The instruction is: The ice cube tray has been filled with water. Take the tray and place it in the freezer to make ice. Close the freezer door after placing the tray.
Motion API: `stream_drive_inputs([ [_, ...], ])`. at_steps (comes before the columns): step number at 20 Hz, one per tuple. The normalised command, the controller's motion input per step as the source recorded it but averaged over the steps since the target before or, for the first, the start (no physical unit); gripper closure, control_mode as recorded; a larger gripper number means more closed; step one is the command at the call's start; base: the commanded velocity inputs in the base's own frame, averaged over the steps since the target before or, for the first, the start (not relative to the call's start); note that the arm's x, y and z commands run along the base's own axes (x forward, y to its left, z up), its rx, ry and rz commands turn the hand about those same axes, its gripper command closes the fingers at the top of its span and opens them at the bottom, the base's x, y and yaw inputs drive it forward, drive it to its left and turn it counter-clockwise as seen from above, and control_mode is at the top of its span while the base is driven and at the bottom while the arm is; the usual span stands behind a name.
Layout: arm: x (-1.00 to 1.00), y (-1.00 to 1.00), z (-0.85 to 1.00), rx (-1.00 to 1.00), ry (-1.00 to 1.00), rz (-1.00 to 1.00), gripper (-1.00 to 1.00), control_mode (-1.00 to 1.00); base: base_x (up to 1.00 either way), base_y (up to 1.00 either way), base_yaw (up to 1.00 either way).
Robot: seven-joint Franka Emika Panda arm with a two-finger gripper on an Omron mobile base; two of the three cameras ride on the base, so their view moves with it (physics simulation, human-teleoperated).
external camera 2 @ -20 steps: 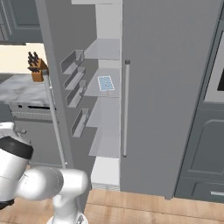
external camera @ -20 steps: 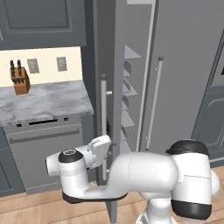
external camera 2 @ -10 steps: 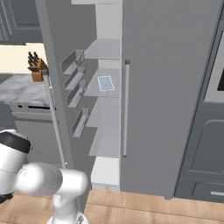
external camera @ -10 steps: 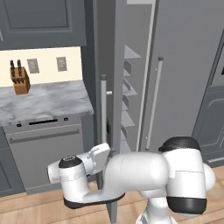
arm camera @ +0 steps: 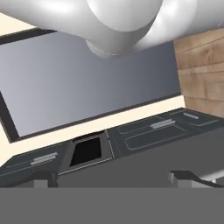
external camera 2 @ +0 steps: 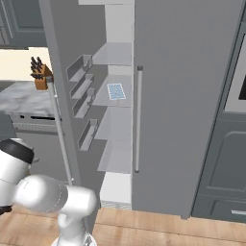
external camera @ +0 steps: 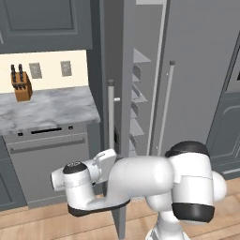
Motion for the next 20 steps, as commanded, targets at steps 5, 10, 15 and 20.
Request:
stream_drive_inputs([
  [5, 0.36, 0.0, 0.0, 0.0, 0.0, -0.02, -1.0, -1.0, 0.0, 0.0, 0.0],
  [10, 0.35, 0.0, -0.03, -0.02, 0.0, -0.03, -1.0, -1.0, 0.0, 0.0, 0.0],
  [15, 0.4, 0.04, -0.09, -0.04, 0.0, -0.05, -1.0, -1.0, 0.0, 0.0, 0.0],
  [20, 0.48, 0.13, -0.15, -0.06, 0.0, -0.06, -1.0, -1.0, 0.0, 0.0, 0.0],
])
